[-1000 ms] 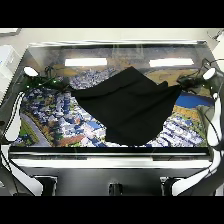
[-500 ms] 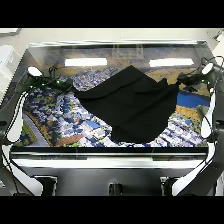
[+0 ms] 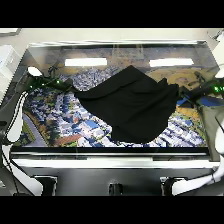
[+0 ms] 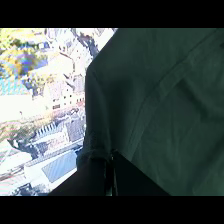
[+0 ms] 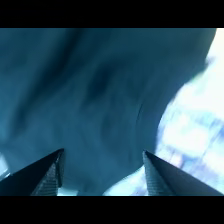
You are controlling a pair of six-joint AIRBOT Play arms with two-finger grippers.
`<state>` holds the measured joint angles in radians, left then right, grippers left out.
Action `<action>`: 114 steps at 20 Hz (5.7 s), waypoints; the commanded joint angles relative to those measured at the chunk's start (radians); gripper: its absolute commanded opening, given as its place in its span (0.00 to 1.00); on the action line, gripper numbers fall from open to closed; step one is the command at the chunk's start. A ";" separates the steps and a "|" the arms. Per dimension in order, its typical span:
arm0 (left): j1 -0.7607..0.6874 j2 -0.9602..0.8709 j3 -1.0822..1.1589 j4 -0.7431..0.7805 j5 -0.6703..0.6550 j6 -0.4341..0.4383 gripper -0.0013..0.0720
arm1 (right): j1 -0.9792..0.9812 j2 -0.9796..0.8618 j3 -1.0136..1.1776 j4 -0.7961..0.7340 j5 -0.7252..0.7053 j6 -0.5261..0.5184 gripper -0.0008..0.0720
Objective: Fold the clothes and pants, and hang the long-sleeved shirts on hangers.
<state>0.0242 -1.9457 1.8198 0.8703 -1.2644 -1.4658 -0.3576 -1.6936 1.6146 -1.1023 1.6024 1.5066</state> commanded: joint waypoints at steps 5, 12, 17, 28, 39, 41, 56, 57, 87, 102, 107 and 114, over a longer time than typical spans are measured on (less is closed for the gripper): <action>0.000 0.001 0.000 -0.001 -0.001 -0.001 0.04 | -0.017 0.658 -0.953 0.257 -0.333 0.129 0.75; 0.000 0.001 0.000 -0.019 -0.001 -0.011 0.04 | -0.017 0.846 -1.260 0.317 -0.422 0.178 0.75; 0.000 0.001 0.000 -0.019 -0.001 -0.011 0.04 | -0.017 0.845 -1.298 0.322 -0.519 0.192 0.73; 0.000 0.000 0.000 -0.018 0.000 -0.011 0.04 | -0.017 0.723 -1.299 0.449 -0.653 0.127 0.67; 0.000 0.000 0.000 -0.018 0.000 -0.011 0.04 | 0.207 0.706 -1.299 0.453 -0.879 0.252 0.62; 0.000 0.000 0.000 -0.018 0.000 -0.011 0.04 | 0.232 0.705 -1.300 0.451 -0.906 0.256 0.48; 0.008 0.002 0.179 -0.044 0.000 -0.031 0.04 | 0.277 0.721 -0.858 0.169 -0.932 0.283 0.05; 0.012 0.002 0.235 -0.045 0.000 -0.044 0.04 | 0.277 0.670 -0.737 0.064 -0.895 0.323 0.05; 0.127 0.829 0.126 0.206 0.103 -0.284 0.04 | 0.183 0.514 0.387 0.008 -0.318 0.368 0.05; -0.012 -0.122 0.078 0.158 0.385 -0.255 0.05 | 0.314 -0.265 0.233 0.084 -0.806 0.255 0.12; 0.035 -0.113 0.134 0.150 0.275 -0.255 0.86 | 0.266 -0.225 0.237 0.064 -0.686 0.269 0.79; 0.218 0.054 0.206 0.152 -0.087 -0.287 0.86 | -0.033 -0.106 0.205 0.006 -0.090 0.019 0.79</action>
<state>0.1795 -1.9625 2.0239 1.0229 -1.2087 -1.7454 -0.2859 -1.8294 1.8427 -1.0821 1.2304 1.6524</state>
